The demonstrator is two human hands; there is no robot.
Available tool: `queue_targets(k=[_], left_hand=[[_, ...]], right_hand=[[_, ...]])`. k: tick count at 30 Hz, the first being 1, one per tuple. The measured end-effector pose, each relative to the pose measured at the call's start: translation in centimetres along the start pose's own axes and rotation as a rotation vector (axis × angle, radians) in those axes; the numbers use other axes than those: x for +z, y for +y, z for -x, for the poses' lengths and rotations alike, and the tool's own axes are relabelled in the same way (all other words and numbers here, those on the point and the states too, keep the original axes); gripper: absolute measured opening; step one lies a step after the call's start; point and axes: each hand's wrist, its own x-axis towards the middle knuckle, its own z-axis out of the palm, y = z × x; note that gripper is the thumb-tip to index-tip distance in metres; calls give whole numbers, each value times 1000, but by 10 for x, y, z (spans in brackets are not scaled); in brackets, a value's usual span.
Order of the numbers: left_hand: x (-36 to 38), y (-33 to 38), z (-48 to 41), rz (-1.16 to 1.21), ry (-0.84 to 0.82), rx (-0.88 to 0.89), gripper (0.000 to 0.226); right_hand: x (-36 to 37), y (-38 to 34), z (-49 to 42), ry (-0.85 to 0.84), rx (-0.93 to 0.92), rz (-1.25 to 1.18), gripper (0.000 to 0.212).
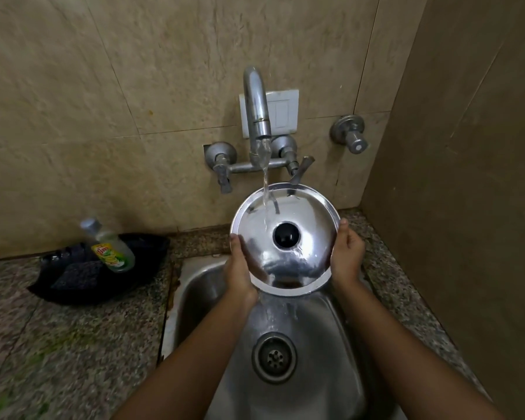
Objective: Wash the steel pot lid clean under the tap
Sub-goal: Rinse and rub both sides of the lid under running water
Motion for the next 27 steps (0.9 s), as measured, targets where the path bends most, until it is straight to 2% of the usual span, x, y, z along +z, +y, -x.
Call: queue_targets(k=[2,5,7,9,12,15,18,27], left_hand=[[0,3,2,-42,70,66,48],[-4,11,7,-80,172,191,43],[-9,16,12,-108,225,308,44],[-15,21,18,-130,251,435,42],[-21,23,25,-189,271,556,43],[-24,22,31,-259,232,608,35],[-20,24,33,-300,222,656,33],[4,25,23,-262,182,615,39]], right_hand=[[2,2,3,8,3,30,48],[7,6,8,-47,-35,135,41],[13,10,10,-139,-73,297,30],[19,16,11,-247,-70,408,28],[31,19,16,-413,74,444,35],[44,21,18,-490,270,419,45],[54,26,15,-517,349,396,51],[43,26,-3,-461,237,445,48]])
